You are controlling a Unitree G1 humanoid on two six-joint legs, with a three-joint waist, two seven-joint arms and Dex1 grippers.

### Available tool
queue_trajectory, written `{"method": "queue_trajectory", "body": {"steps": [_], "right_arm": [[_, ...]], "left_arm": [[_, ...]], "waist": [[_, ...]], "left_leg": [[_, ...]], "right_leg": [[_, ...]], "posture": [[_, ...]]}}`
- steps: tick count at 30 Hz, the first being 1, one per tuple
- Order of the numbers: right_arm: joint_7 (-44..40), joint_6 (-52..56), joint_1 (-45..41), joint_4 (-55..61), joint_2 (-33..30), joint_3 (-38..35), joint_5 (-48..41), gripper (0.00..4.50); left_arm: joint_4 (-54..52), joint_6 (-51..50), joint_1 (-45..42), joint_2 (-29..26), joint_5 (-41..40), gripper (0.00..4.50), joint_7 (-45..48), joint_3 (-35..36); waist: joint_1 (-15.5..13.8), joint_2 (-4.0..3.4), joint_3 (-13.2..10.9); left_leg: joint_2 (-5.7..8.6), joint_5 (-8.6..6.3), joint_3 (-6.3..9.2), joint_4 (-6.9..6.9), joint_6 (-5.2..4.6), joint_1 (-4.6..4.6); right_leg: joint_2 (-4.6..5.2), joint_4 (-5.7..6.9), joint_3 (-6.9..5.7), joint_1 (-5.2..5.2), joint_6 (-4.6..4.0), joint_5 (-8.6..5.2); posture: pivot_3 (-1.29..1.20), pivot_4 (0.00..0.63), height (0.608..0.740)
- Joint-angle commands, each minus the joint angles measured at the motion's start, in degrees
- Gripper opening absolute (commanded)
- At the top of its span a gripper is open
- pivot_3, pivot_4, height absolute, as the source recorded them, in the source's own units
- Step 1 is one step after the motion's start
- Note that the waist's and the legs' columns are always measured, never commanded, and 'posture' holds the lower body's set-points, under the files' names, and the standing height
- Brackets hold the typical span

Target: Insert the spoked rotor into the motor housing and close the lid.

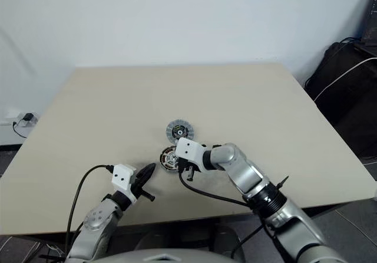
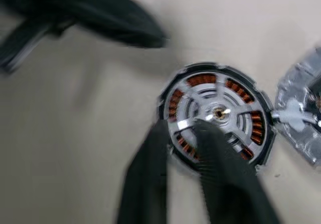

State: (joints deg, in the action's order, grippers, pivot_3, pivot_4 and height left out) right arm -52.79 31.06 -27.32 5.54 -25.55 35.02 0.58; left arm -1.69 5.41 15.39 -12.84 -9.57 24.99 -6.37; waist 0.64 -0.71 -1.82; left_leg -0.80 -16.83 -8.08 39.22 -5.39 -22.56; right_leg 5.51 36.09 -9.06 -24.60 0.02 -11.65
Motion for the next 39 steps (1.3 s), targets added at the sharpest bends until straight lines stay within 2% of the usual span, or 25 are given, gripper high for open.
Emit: {"method": "queue_trajectory", "body": {"steps": [1, 2, 8, 29, 32, 37, 39], "right_arm": [[-6.0, -2.5, -4.1, 2.3, -2.7, 5.1, 3.9, 1.90], [-7.3, -3.0, -5.2, 2.0, -3.3, 6.4, 5.1, 2.22], [-9.6, -7.0, -10.0, -3.2, -2.3, 10.7, 10.9, 2.22], [-11.0, -17.5, -15.0, -24.6, 5.1, 10.7, 18.4, 2.22], [-10.0, -18.7, -15.1, -26.2, 5.5, 10.3, 19.4, 1.64], [-9.3, -20.0, -14.6, -26.7, 5.7, 9.2, 20.2, 0.14], [-8.9, -20.3, -14.3, -26.4, 5.5, 8.7, 20.3, 0.10]], "left_arm": [[-3.8, -1.0, -0.8, 0.5, 0.3, 0.00, -0.3, -0.7], [-4.2, -1.3, -0.7, 0.6, 0.4, 0.00, -0.4, -0.9], [-6.0, -2.3, 0.5, 1.2, 0.4, 0.00, -0.7, -1.7], [-10.8, -5.6, 3.3, 2.3, -0.3, 0.00, -1.6, -2.5], [-9.9, -4.9, 3.3, 2.6, -0.2, 0.00, -1.6, -2.4], [-8.8, -4.3, 3.4, 3.0, 0.0, 0.00, -1.4, -2.3], [-8.5, -4.2, 3.2, 3.0, 0.0, 0.00, -1.3, -2.3]], "waist": [[-0.1, -0.01, 0.0], [-0.1, -0.01, 0.0], [0.0, 0.02, 0.0], [0.1, 0.01, 0.0], [0.1, 0.00, 0.0], [0.0, 0.00, 0.0], [0.0, -0.01, 0.0]], "left_leg": [[-0.01, 0.00, 0.01, 0.00, -0.01, 0.00], [-0.01, -0.01, 0.01, 0.01, -0.01, -0.01], [0.00, -0.03, 0.00, 0.08, -0.05, -0.02], [0.00, 0.05, -0.03, 0.11, 0.08, 0.04], [-0.01, 0.11, -0.03, 0.11, 0.19, 0.11], [-0.03, 0.16, -0.02, 0.11, 0.27, 0.19], [-0.03, 0.16, -0.02, 0.11, 0.26, 0.19]], "right_leg": [[0.00, 0.00, -0.02, 0.00, 0.00, 0.00], [0.01, 0.00, -0.03, 0.00, 0.00, 0.00], [0.02, 0.00, -0.03, 0.02, 0.02, 0.02], [0.02, 0.07, -0.01, 0.07, 0.02, 0.04], [0.03, 0.16, 0.00, 0.08, 0.00, 0.06], [0.04, 0.36, 0.03, 0.07, -0.08, 0.02], [0.06, 0.41, 0.03, 0.06, -0.10, 0.00]], "posture": [[0.00, 0.000, 0.740], [0.00, 0.000, 0.740], [0.00, 0.000, 0.740], [0.00, 0.000, 0.740], [0.00, 0.000, 0.740], [0.00, 0.000, 0.740], [0.00, 0.000, 0.740]]}}
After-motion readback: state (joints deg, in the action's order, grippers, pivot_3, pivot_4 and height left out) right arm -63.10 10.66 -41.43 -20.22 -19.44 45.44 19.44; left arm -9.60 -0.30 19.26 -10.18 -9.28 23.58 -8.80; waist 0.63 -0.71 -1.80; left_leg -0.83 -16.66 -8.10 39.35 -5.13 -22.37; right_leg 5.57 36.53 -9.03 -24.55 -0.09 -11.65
